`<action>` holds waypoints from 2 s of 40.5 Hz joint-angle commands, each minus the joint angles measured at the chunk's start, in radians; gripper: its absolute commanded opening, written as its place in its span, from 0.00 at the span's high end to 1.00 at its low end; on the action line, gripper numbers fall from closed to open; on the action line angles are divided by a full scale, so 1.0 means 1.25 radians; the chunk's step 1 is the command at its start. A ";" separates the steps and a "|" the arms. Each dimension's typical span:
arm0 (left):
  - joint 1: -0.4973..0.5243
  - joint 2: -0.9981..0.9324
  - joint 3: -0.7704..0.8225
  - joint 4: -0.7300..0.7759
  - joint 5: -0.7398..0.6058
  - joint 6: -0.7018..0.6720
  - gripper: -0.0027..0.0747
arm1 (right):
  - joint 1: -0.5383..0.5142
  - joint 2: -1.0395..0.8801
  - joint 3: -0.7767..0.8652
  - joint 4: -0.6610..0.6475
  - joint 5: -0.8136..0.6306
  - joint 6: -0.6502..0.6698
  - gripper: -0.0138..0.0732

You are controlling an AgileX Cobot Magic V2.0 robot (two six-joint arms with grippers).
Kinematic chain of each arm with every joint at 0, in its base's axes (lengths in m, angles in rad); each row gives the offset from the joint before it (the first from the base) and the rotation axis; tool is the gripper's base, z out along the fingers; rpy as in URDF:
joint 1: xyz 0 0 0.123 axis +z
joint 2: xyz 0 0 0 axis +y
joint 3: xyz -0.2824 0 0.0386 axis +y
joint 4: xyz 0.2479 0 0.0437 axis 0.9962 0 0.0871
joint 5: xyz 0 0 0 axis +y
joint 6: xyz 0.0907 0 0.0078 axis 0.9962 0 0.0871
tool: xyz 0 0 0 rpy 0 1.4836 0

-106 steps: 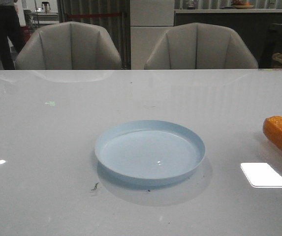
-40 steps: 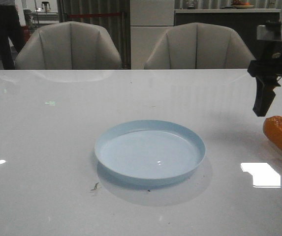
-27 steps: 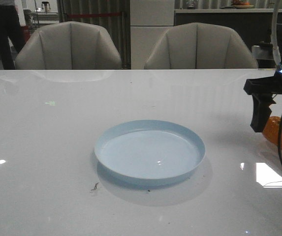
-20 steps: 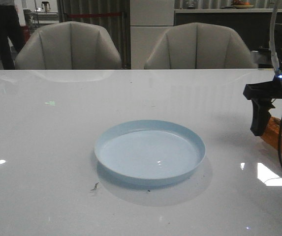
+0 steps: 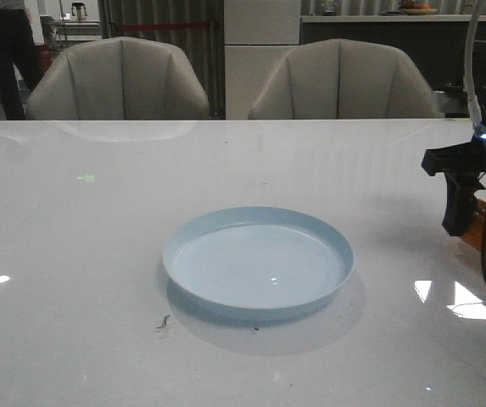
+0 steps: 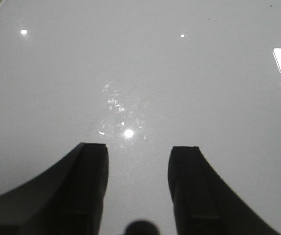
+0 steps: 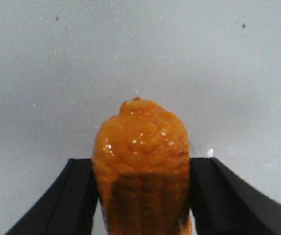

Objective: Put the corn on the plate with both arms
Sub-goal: 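Lower the right gripper around the corn cob and close it, then lift the corn cob with the right gripper and carry it over the plate, then lower the corn onto the plate, open the right gripper and lift away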

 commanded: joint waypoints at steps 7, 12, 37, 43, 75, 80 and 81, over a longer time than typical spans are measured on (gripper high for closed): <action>0.003 -0.012 -0.023 0.002 -0.069 -0.010 0.49 | 0.033 -0.042 -0.201 0.014 0.081 -0.020 0.58; 0.003 -0.012 -0.023 0.002 -0.076 -0.010 0.49 | 0.088 -0.042 -0.294 0.039 0.126 -0.056 0.58; 0.003 -0.012 -0.023 0.002 -0.086 -0.010 0.49 | 0.382 0.067 -0.366 0.079 0.096 -0.059 0.58; 0.003 -0.012 -0.023 0.002 -0.086 -0.010 0.49 | 0.394 0.118 -0.366 0.080 0.097 -0.059 0.54; 0.003 -0.012 -0.023 0.004 -0.086 -0.010 0.49 | 0.345 0.112 -0.653 0.041 0.326 -0.054 0.21; 0.003 -0.012 -0.023 0.004 -0.086 -0.010 0.49 | 0.292 0.064 -0.701 0.072 0.369 -0.049 0.21; 0.003 -0.012 -0.023 0.004 -0.086 -0.010 0.49 | 0.278 0.052 -0.702 0.088 0.377 -0.049 0.21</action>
